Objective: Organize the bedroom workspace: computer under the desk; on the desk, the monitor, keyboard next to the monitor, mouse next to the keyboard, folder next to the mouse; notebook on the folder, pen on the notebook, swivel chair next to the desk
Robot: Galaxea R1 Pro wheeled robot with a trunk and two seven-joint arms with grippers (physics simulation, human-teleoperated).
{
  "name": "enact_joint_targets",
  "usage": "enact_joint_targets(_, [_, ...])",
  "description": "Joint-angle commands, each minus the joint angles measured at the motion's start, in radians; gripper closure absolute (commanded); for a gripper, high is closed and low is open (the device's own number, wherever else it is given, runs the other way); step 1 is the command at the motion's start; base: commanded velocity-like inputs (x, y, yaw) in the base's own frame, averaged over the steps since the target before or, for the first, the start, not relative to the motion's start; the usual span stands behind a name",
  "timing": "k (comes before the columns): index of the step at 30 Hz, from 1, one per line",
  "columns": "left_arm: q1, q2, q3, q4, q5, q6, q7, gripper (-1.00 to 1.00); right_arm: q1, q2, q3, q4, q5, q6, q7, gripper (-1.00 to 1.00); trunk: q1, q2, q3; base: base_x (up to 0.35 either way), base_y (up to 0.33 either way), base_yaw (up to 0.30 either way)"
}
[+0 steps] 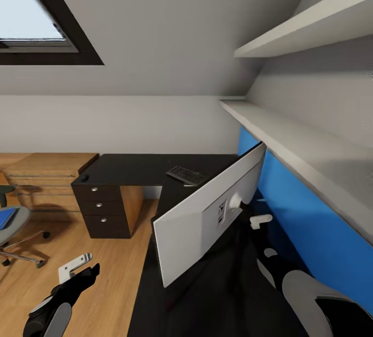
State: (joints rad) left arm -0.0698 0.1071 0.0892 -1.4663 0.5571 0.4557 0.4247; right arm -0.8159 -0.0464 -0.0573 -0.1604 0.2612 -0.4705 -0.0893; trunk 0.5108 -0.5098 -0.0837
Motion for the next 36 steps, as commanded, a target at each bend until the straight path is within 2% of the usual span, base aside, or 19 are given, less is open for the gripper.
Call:
enact_joint_targets(1, [-0.001, 0.0, 0.0, -0.002, 0.011, 0.003, 0.008, -1.0, -0.002, 0.0, -0.01, -0.001, 0.011, -0.003, -0.003, 1.0, 0.001, -0.002, -0.002, 0.054, -0.215, 0.0])
enact_joint_targets(9, [-0.001, 0.0, -0.002, -0.001, 0.011, 0.004, 0.008, -1.0, -0.002, -0.001, -0.01, -0.001, 0.012, -0.003, -0.003, 1.0, 0.001, -0.002, -0.002, 0.055, -0.177, 0.0])
enact_joint_targets(31, [-0.001, 0.0, 0.0, 0.0, 0.011, 0.003, 0.008, -1.0, -0.002, -0.001, -0.01, -0.001, 0.013, -0.003, -0.003, 1.0, 0.001, -0.002, -0.002, 0.033, -0.006, 0.0])
enact_joint_targets(36, [-0.001, 0.0, 0.0, 0.0, 0.011, 0.003, 0.008, -1.0, -0.002, 0.0, -0.01, -0.001, 0.013, -0.003, -0.003, 1.0, 0.001, -0.002, -0.002, 0.184, 0.0, 0.0])
